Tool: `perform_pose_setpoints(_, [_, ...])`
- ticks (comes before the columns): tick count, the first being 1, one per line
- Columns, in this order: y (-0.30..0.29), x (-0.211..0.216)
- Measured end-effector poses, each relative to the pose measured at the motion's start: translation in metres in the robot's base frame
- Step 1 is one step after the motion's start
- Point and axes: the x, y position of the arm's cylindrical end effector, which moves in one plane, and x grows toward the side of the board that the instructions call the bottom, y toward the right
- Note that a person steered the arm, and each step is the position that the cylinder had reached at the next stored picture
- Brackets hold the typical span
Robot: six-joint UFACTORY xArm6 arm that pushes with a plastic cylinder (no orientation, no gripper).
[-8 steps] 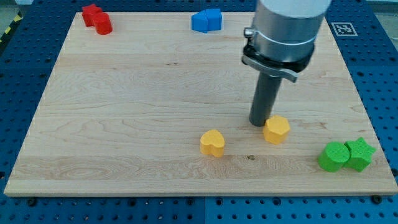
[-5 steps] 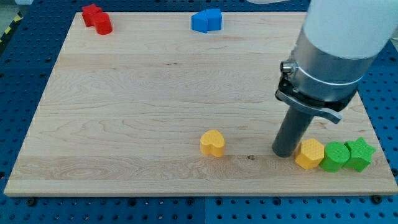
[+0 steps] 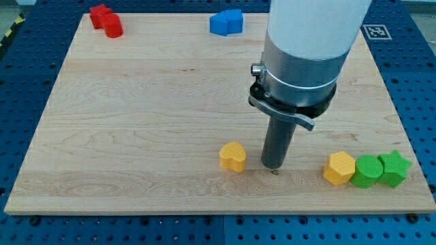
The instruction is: Slide the yellow heart towards bottom left
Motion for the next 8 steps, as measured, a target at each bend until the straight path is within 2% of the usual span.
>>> perform_pose_setpoints(2, [-0.006,-0.001])
perform_pose_setpoints(5, [-0.124,-0.001])
perform_pose_setpoints(6, [-0.117,0.013])
perform_pose_setpoints(8, [-0.227,0.006])
